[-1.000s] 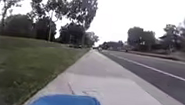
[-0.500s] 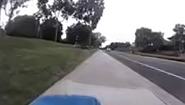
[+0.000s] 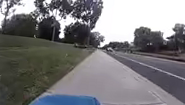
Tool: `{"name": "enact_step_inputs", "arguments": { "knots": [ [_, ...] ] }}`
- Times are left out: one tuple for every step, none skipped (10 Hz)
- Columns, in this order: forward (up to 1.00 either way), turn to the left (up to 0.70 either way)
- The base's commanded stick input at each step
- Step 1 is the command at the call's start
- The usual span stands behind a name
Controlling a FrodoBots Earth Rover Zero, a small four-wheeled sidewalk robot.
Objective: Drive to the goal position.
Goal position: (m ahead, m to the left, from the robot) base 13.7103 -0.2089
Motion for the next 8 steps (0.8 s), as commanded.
{"name": "enact_step_inputs", "arguments": {
  "knots": [
    [1.0,0.0],
    [1.0,0.0],
    [1.0,0.0],
    [1.0,0.0],
    [1.0,0.0],
    [1.0,0.0],
    [1.0,0.0],
    [1.0,0.0]
  ]
}}
